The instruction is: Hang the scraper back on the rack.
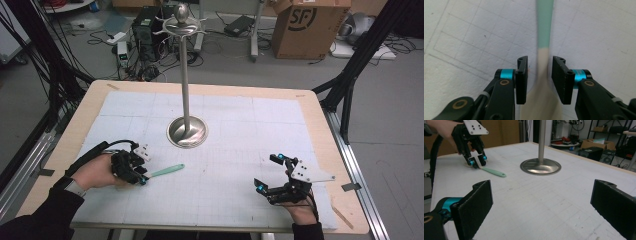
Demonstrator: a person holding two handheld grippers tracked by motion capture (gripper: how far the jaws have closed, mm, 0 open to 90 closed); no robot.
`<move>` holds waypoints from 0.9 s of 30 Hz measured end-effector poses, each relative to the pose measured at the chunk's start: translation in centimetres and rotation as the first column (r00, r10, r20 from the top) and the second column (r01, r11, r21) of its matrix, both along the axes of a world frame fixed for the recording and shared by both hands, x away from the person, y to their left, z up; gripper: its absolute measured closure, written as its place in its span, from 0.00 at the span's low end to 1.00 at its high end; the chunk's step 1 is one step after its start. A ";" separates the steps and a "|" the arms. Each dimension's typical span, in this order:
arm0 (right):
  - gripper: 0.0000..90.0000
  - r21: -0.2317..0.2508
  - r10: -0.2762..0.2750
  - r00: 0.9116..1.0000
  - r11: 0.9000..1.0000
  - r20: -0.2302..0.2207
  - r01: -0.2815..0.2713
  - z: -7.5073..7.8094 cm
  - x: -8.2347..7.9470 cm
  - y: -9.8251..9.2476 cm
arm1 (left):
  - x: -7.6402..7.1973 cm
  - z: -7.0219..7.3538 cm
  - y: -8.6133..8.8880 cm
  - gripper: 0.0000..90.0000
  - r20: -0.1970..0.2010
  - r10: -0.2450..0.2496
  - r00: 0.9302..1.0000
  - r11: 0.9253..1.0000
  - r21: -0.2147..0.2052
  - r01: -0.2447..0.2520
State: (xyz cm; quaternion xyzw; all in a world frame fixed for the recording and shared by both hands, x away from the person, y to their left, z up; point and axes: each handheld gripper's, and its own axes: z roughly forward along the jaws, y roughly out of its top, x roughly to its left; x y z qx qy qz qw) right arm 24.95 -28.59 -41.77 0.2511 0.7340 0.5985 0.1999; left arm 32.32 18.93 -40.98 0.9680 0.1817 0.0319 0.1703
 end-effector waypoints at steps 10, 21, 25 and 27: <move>0.03 0.000 0.005 1.000 1.000 -0.002 -0.005 0.0 -0.1 0.1 | 0.0 0.2 -1.1 0.89 -0.010 -0.048 0.999 0.997 0.057 0.048; 0.03 -0.003 -0.003 1.000 1.000 0.003 0.003 0.0 -0.2 0.0 | -0.5 1.0 0.4 0.89 0.016 -0.018 1.000 1.000 -0.023 0.019; 0.03 -0.003 -0.009 1.000 1.000 0.005 0.009 0.0 -0.3 -0.3 | -1.0 1.7 1.5 0.89 0.038 0.019 0.999 0.992 -0.125 -0.014; 0.03 -0.002 -0.008 1.000 1.000 0.003 0.008 0.0 -0.4 -0.3 | -1.3 2.2 2.0 0.89 0.046 0.043 0.998 0.984 -0.176 -0.034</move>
